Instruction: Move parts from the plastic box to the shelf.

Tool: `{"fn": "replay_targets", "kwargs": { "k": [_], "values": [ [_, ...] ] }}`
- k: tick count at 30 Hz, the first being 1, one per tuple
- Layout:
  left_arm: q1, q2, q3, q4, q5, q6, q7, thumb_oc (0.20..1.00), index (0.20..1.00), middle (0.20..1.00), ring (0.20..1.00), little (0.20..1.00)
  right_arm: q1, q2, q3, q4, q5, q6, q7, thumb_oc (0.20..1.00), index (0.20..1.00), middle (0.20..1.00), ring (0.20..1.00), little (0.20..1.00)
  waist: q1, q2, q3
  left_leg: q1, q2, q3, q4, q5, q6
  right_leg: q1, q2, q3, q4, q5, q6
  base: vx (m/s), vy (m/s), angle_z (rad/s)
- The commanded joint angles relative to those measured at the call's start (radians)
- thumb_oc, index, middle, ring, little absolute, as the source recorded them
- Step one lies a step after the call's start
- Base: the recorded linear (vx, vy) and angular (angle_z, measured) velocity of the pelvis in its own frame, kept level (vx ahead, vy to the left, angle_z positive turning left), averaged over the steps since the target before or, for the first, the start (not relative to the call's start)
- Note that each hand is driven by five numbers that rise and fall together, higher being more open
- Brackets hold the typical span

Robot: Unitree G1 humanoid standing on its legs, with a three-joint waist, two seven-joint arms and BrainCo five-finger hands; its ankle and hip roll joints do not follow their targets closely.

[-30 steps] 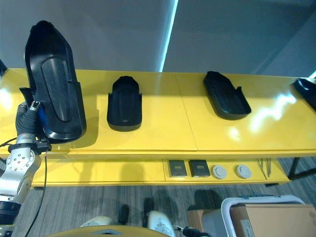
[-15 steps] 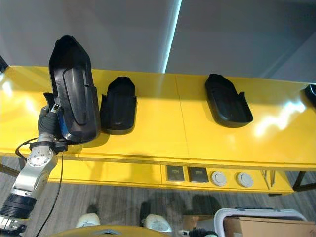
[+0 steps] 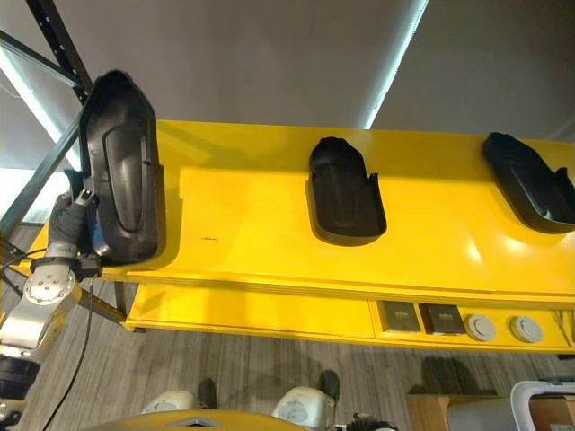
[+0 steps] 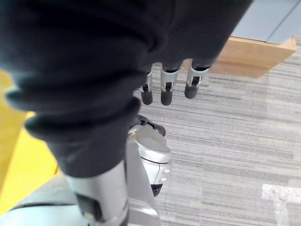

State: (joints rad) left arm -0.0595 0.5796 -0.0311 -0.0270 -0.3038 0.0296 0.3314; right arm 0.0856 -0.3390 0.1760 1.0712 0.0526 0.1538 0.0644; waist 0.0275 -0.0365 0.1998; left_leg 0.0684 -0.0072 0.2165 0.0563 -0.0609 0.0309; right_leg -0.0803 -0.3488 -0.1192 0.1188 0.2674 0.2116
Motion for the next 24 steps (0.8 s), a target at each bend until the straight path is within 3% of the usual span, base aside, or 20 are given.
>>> {"fn": "replay_targets", "kwargs": {
  "k": [1,3,7,8,10,15,20,24],
  "values": [
    [-0.053,-0.012,0.055,-0.084,0.036,-0.043,0.004,0.2,0.2,0.2,0.2,0.2,-0.001,-0.016,0.032,0.007,0.002,-0.022,0.01,1.0,1.0,1.0,1.0,1.0,-0.018,0.018,-0.047,-0.047,0.013,-0.074,0.014,0.013,-0.006,0.041,0.142,-0.003,-0.009,-0.176,-0.034,0.07,-0.065,-0.07],
    [-0.06,-0.022,0.055,-0.081,0.028,-0.008,0.012,0.2,0.2,0.2,0.2,0.2,0.012,-0.02,0.041,0.013,-0.014,-0.027,0.017,1.0,1.0,1.0,1.0,1.0,-0.019,0.009,-0.061,-0.046,0.002,-0.077,-0.001,0.02,-0.006,0.057,0.175,-0.002,-0.05,-0.174,-0.046,0.08,-0.124,0.0],
    [-0.106,-0.02,0.038,0.007,0.075,0.111,0.037,0.2,0.2,0.2,0.2,0.2,0.023,-0.029,0.073,0.01,-0.03,-0.013,0.023,1.0,1.0,1.0,1.0,1.0,-0.041,-0.008,-0.088,-0.037,0.025,-0.086,-0.026,0.04,-0.017,0.085,0.242,0.038,-0.11,-0.182,-0.075,0.15,-0.222,0.09],
    [-0.148,0.033,0.036,0.088,0.148,0.201,-0.005,0.2,0.2,0.2,0.2,0.2,0.035,-0.043,0.087,-0.018,-0.048,0.01,0.032,1.0,1.0,1.0,1.0,1.0,-0.059,-0.005,-0.101,-0.027,0.041,-0.074,-0.039,0.05,-0.026,0.098,0.256,0.044,-0.123,-0.19,-0.082,0.16,-0.167,-0.02],
    [-0.185,0.082,0.019,0.166,0.164,0.248,-0.046,0.2,0.2,0.2,0.2,0.2,0.041,-0.059,0.091,-0.031,-0.045,0.017,0.039,1.0,1.0,1.0,1.0,1.0,-0.072,0.0,-0.108,-0.021,0.05,-0.066,-0.044,0.053,-0.029,0.104,0.262,0.047,-0.125,-0.195,-0.085,0.11,-0.074,-0.06],
    [-0.281,0.201,-0.045,0.387,0.264,0.287,-0.164,0.2,0.2,0.2,0.2,0.2,0.046,-0.093,0.1,-0.072,-0.077,0.048,0.071,1.0,1.0,1.0,1.0,1.0,-0.109,0.023,-0.113,-0.012,0.06,-0.042,-0.047,0.057,-0.03,0.101,0.27,0.065,-0.121,-0.203,-0.087,0.04,0.015,-0.06],
    [-0.357,0.276,-0.11,0.643,0.279,0.241,-0.207,0.2,0.2,0.2,0.2,0.2,0.047,-0.117,0.117,-0.083,-0.089,0.044,0.082,1.0,1.0,1.0,1.0,1.0,-0.139,0.046,-0.112,-0.002,0.059,-0.023,-0.055,0.057,-0.03,0.098,0.269,0.082,-0.12,-0.204,-0.084,0.0,0.048,-0.13],
    [-0.404,0.299,-0.136,0.745,0.335,0.226,-0.254,0.2,0.2,0.2,0.2,0.2,0.043,-0.128,0.125,-0.073,-0.098,0.034,0.083,1.0,1.0,1.0,1.0,1.0,-0.156,0.055,-0.111,0.005,0.058,-0.007,-0.055,0.053,-0.028,0.098,0.268,0.092,-0.118,-0.204,-0.081,0.01,0.038,-0.08]
  ]
}}
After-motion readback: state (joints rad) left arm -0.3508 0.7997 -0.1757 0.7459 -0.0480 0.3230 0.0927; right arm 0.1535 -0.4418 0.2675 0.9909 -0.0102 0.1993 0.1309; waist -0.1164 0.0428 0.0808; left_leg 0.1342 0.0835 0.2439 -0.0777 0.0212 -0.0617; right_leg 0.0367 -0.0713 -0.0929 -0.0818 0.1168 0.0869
